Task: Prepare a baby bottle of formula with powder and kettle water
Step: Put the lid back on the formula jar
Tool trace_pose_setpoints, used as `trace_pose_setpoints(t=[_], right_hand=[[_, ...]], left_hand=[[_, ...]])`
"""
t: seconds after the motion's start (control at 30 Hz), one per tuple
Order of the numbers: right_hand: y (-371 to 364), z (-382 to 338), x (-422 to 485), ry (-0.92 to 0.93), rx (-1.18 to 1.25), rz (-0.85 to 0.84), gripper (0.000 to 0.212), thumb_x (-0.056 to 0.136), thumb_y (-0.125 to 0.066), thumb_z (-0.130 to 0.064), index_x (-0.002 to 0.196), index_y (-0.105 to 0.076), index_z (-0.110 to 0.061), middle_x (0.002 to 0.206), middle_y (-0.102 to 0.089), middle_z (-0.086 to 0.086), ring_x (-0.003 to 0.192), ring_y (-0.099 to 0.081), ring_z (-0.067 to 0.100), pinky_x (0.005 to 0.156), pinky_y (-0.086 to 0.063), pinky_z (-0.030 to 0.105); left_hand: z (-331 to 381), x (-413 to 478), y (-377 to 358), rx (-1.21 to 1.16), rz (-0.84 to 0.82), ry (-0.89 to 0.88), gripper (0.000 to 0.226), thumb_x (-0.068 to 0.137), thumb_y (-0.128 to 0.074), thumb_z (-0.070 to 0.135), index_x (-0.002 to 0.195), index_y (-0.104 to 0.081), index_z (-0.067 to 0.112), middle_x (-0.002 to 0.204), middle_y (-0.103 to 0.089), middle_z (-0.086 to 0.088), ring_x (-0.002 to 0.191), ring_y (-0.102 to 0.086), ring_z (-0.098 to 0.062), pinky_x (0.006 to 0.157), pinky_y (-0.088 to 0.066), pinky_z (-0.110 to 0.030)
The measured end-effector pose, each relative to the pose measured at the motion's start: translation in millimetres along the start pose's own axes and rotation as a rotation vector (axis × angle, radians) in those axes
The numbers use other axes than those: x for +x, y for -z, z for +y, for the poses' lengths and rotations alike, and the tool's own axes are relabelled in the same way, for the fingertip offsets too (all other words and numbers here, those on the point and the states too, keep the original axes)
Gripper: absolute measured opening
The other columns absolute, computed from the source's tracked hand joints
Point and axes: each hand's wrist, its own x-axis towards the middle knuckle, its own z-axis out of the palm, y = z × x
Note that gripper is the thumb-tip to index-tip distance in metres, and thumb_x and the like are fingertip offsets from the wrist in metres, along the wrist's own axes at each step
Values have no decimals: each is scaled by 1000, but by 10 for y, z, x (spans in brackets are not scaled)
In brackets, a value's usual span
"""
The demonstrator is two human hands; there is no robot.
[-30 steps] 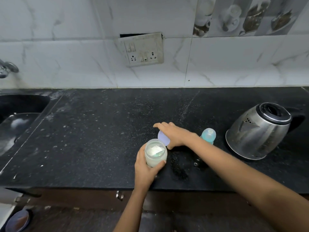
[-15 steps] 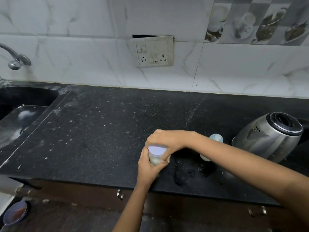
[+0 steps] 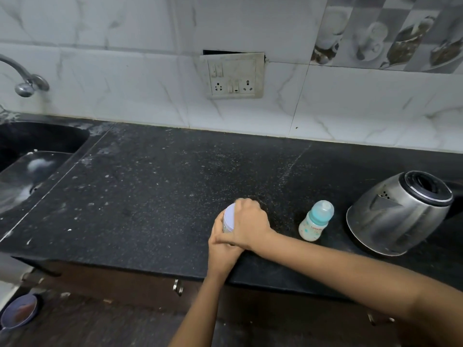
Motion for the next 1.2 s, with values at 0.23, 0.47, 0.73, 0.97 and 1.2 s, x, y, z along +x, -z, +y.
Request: trace_pose_setpoints(t=[0.23, 0.47, 0.73, 0.97, 1.2], right_hand=[[511, 496, 65, 715, -169, -39, 53, 86, -49, -62, 90, -56, -9, 84, -55, 8, 75, -53, 30, 63, -40, 35], [36, 576, 437, 915, -268, 97, 60, 86, -30, -59, 125, -52, -20, 90, -50, 14, 59, -44, 25, 53, -43, 35], [-323, 376, 233, 465, -192, 367, 67, 77, -25, -61, 106, -66, -17, 74, -57, 15, 35, -21, 17, 43, -9, 15], [-226, 160, -33, -140, 155, 122, 82, 81, -40, -75, 133, -35, -11, 112, -48, 11, 71, -57, 27, 55, -39, 29], [-726, 729, -1009, -255, 757, 516, 59, 85, -64, -44, 131, -42, -16, 99, -50, -4, 76, -51, 6, 69, -50, 33]], left_hand=[[12, 12, 34, 27, -29, -8, 80, 66, -89, 23, 131, -45, 38, 125, -58, 17, 115, -55, -3, 88, -48, -19], [23, -25, 3, 114, -28, 9, 69, 70, -82, 35, 127, -43, 39, 121, -57, 16, 110, -56, 0, 88, -52, -34], [113, -57, -33, 114, 0, -49, 78, 71, -78, 40, 136, -35, 47, 128, -51, 29, 117, -50, 5, 89, -46, -18], [65, -37, 7, 149, -60, -13, 88, 63, -74, 53, 139, -33, 36, 127, -49, 24, 114, -45, 17, 81, -37, -1], [-184, -35, 98, 309, -72, 9, 110, 64, -81, 54, 151, -18, 26, 152, -32, 8, 135, -34, -6, 104, -35, -27]])
